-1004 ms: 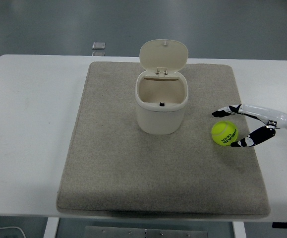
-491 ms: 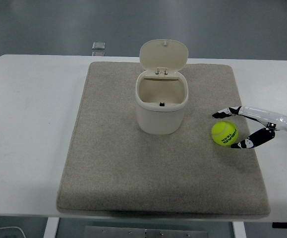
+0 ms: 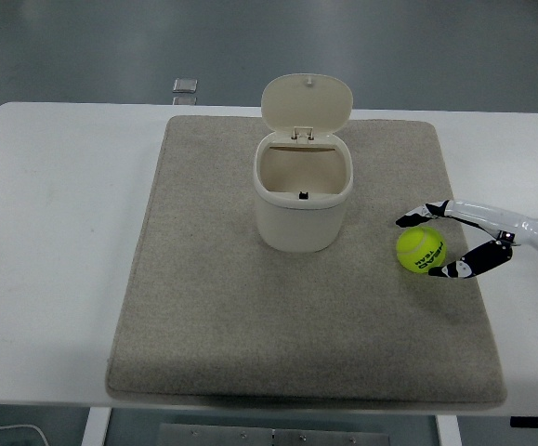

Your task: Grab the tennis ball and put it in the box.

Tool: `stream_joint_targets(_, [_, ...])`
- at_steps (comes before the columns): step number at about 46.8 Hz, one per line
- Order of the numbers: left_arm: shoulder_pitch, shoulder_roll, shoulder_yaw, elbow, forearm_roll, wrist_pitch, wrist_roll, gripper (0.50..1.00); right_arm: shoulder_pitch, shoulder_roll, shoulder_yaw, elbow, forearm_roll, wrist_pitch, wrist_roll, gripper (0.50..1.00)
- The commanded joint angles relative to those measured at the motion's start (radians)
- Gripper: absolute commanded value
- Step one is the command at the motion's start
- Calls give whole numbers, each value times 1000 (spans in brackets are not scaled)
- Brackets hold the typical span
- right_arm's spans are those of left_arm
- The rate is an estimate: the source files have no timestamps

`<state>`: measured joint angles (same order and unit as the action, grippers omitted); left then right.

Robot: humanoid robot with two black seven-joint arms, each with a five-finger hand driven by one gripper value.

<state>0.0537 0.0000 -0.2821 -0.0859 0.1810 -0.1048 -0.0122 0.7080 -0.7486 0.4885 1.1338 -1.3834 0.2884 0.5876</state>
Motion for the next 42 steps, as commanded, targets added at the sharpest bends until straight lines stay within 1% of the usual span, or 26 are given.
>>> stream_joint_targets(1, [0, 0, 0, 0, 0, -1, 0, 992, 1, 5, -1, -3, 0, 0, 0, 829])
stream_joint_targets(24, [0, 0, 0, 0, 0, 1, 0, 992, 1, 9, -19, -6, -14, -2, 0, 829])
stream_joint_targets(28, [0, 0, 0, 0, 0, 1, 0, 992, 1, 17, -21, -9, -19, -2, 0, 797])
stream_joint_targets(30, [0, 0, 0, 0, 0, 1, 0, 992, 1, 20, -21, -11, -26, -2, 0, 789])
stream_joint_targets(32, [0, 0, 0, 0, 0, 1, 0, 992, 1, 22, -21, -11, -32, -2, 0, 764])
stream_joint_targets(35, [0, 0, 0, 0, 0, 1, 0, 992, 1, 25, -19, -11, -34, -2, 0, 756])
stream_joint_targets(40, [0, 0, 0, 0, 0, -1, 0, 992, 1, 25, -19, -9, -34, -12, 0, 713])
stream_joint_targets(42, [0, 0, 0, 0, 0, -1, 0, 992, 2, 25, -19, -11, -34, -12, 0, 689])
